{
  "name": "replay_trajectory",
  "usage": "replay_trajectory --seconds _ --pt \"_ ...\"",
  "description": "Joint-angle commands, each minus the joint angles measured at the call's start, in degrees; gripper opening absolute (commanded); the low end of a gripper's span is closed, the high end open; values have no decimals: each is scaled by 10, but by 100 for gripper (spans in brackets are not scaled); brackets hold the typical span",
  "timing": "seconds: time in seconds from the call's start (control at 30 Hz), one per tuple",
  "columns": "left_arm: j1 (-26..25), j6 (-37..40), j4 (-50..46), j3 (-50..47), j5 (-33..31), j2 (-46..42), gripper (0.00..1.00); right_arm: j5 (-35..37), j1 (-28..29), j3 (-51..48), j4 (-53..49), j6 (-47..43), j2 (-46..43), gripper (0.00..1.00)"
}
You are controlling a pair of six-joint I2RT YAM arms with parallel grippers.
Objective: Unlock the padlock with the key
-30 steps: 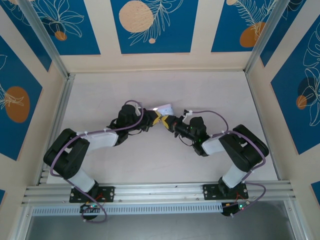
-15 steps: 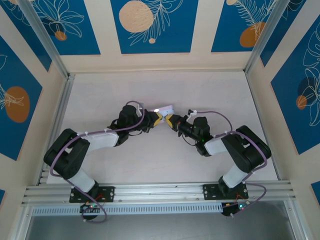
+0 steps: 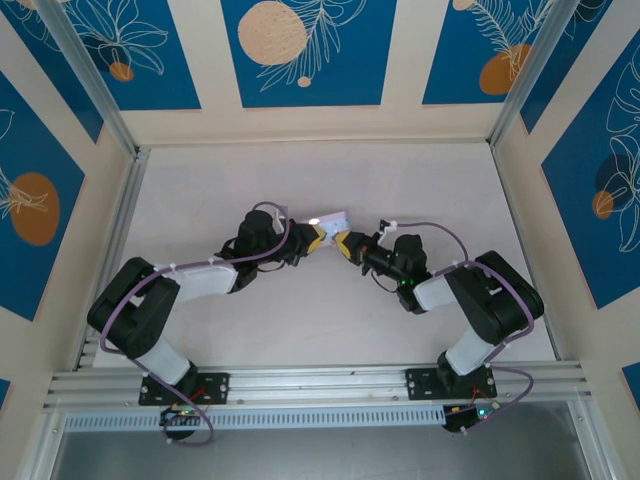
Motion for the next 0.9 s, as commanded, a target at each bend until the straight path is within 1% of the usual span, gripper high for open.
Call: replay_trajectory --seconds 0.0,0.23,0.3,0.37,0.53,0.7,0.73,0.87 --pt "-3 21 9 -4 11 -14 0 -84 -20 -10 25 -33 -10 0" --pt "0 48 3 -7 7 1 0 -216 -63 -6 25 -84 -24 0" --pt "1 62 -1 -8 6 8 0 -242 -71 -2 7 -104 -32 0" --pt "4 93 -22 -4 3 16 0 -264 -77 1 -23 -131 -44 0" --pt "5 154 -33 -4 1 46 0 -282 -86 3 -102 -184 -74 0" --pt "5 197 -50 1 -3 81 0 -275 -91 -2 -162 -215 -95 0" --pt "5 203 -52 2 -1 88 2 -273 -91 -3 -169 -218 -97 0" --pt "5 222 -58 5 1 105 20 -266 -93 -8 -186 -225 -100 0"
